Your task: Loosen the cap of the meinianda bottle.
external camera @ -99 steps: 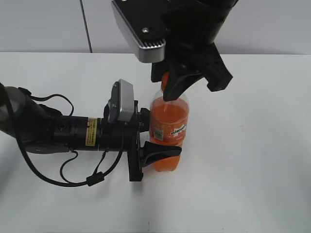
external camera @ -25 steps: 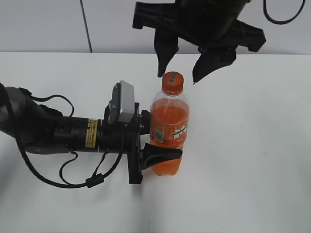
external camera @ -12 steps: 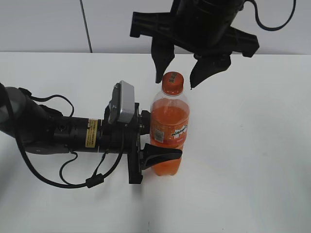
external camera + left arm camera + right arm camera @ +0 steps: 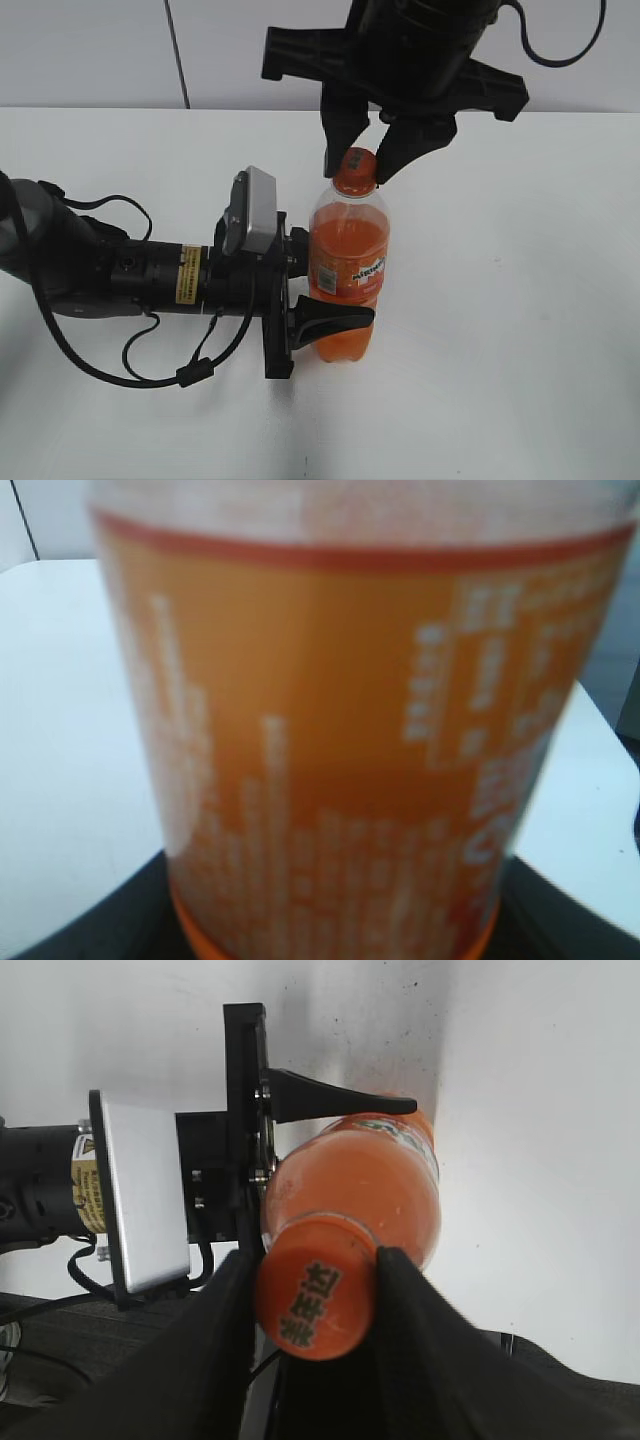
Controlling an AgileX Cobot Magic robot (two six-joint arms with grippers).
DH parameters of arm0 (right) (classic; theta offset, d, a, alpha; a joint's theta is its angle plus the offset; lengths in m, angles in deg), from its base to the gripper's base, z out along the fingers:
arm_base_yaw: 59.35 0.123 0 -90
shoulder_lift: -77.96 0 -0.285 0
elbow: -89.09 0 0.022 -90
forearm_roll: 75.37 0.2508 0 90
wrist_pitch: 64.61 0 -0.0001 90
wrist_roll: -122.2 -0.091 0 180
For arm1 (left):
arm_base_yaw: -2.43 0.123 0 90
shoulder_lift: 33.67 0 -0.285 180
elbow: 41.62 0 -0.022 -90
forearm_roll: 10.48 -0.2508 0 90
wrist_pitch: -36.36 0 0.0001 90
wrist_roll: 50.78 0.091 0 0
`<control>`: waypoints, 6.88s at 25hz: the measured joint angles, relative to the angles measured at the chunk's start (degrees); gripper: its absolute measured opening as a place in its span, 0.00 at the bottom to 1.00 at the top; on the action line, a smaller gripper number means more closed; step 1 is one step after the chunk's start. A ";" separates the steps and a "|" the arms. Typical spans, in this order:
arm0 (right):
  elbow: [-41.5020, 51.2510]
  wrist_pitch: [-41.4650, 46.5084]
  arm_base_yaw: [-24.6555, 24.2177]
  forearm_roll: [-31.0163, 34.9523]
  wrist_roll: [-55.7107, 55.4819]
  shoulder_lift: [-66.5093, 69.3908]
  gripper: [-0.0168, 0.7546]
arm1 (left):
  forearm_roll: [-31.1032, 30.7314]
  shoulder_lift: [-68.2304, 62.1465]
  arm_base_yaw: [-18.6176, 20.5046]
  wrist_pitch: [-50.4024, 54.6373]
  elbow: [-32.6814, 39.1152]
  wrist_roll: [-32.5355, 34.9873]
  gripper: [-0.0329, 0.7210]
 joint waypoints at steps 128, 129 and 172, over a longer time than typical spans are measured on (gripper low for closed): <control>-3.97 -0.25 -0.01 5.12 4.71 -3.92 0.57 | -0.34 0.05 -0.26 0.09 0.16 0.18 0.57; -3.97 -0.25 -0.01 4.89 4.13 -3.92 0.57 | -0.34 0.05 -0.26 0.09 0.16 0.18 0.57; -1.78 -0.37 -0.01 0.30 -3.97 -0.79 0.57 | -0.40 0.05 -0.26 0.09 0.16 0.13 0.57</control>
